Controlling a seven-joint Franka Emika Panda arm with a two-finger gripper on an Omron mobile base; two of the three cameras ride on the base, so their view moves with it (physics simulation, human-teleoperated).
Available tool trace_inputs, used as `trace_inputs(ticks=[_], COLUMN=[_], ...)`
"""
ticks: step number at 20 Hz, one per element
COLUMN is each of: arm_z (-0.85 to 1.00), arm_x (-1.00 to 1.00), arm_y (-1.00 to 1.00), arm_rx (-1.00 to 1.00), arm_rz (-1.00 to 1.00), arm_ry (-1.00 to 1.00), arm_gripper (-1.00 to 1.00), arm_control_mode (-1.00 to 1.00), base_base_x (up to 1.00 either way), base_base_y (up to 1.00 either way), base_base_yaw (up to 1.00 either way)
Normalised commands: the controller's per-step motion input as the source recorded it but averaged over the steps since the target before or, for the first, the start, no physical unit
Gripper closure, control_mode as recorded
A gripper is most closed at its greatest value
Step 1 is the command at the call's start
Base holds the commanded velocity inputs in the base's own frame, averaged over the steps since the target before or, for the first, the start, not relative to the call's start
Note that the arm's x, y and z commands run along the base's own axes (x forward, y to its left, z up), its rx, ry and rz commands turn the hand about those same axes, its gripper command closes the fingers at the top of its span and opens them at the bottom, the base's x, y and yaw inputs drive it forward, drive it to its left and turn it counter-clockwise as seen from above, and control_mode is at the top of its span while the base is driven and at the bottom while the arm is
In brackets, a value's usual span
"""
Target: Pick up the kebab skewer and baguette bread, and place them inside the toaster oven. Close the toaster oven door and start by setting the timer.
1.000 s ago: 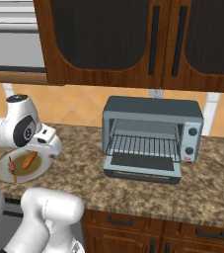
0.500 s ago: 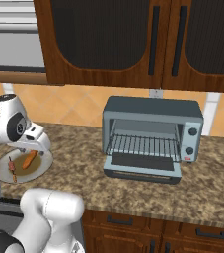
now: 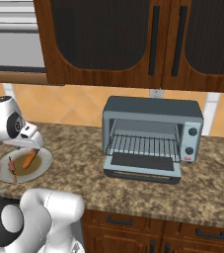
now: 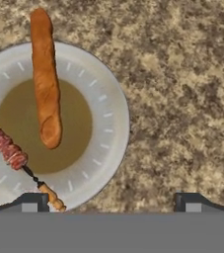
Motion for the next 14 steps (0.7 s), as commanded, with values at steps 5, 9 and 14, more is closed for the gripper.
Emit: trace_inputs(ticks=[5, 9, 14], arm_z=[-0.17, -0.33, -0.47], arm_x=[0.30, 0.15, 0.35], arm_y=[0.25, 0.17, 0.11], arm_rx=[0.00, 0.01, 0.00], arm_rz=[0.00, 0.00, 0.00], arm_ry=[0.00, 0.00, 0.00], arm_gripper=[-1.00, -1.00, -1.00], arm_control_mode=[-1.00, -1.00, -1.00], base_base_x=[0.00, 0.00, 0.00], base_base_y=[0.00, 0.00, 0.00], base_base_yaw=[0.00, 0.00, 0.00])
